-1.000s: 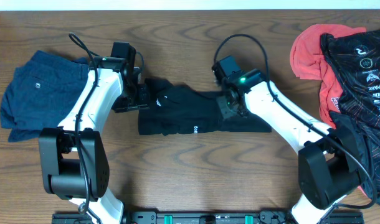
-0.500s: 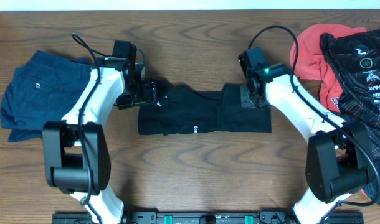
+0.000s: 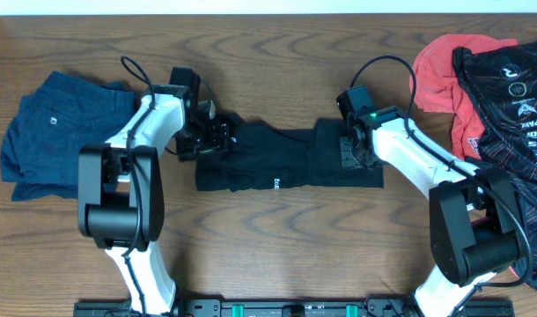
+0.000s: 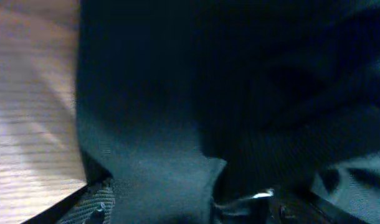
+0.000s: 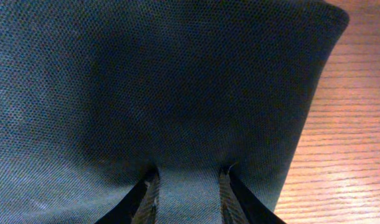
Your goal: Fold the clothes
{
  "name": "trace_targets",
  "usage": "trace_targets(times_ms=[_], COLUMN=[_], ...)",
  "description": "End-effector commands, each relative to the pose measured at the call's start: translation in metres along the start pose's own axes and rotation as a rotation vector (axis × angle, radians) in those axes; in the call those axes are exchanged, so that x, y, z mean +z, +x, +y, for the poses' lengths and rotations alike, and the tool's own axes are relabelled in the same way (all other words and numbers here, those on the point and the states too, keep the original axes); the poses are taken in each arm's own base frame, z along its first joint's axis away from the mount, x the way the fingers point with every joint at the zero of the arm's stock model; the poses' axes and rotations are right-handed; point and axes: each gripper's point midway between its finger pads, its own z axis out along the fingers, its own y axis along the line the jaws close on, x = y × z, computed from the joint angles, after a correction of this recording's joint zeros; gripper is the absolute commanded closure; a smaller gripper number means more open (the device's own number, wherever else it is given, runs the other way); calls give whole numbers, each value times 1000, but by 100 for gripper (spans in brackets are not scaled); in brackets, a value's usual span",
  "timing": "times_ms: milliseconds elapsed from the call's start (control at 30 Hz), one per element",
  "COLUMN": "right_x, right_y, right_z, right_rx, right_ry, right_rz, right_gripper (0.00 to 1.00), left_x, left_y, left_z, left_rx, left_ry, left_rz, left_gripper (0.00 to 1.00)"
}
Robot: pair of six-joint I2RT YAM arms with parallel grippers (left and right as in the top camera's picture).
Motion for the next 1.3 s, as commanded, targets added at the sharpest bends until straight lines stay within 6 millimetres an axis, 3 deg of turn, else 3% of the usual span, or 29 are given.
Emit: trace_targets(times_ms=[0, 67, 133, 233, 267, 400, 600, 833, 967, 1267], right_x=[6, 6, 6, 6, 6, 6, 5, -10, -7, 11], right_y=[2, 2, 2, 0, 0, -1, -1, -18, -23, -36], right_z=[-2, -2, -2, -1, -1, 1, 1, -8, -17, -9], right_rx=[16, 16, 17, 18, 18, 18, 18, 57, 52, 10], right_ry=[8, 7, 6, 4, 4, -8, -7, -19, -34, -66], right_rz=[13, 13, 10, 3, 3, 2, 0, -55, -57, -89], right_gripper=[70, 69, 69, 69, 69, 69, 70, 69, 71, 72], left_x=[22, 23, 21, 17, 16, 4, -33, -68, -76, -80], left_y=[21, 26, 28, 31, 33, 32, 21, 15, 17, 30], left_z=[-12, -19, -24, -26, -26, -24, 7, 16, 15, 16], left_rx=[3, 11, 39, 73, 83, 99, 44, 17, 18, 2], left_ry=[121, 170, 200, 211, 212, 203, 78, 85, 82, 73], left_rz=[119, 145, 152, 158, 160, 140, 52, -43, -56, -14], left_gripper=[27, 42, 66, 91, 94, 94, 94, 94, 94, 94])
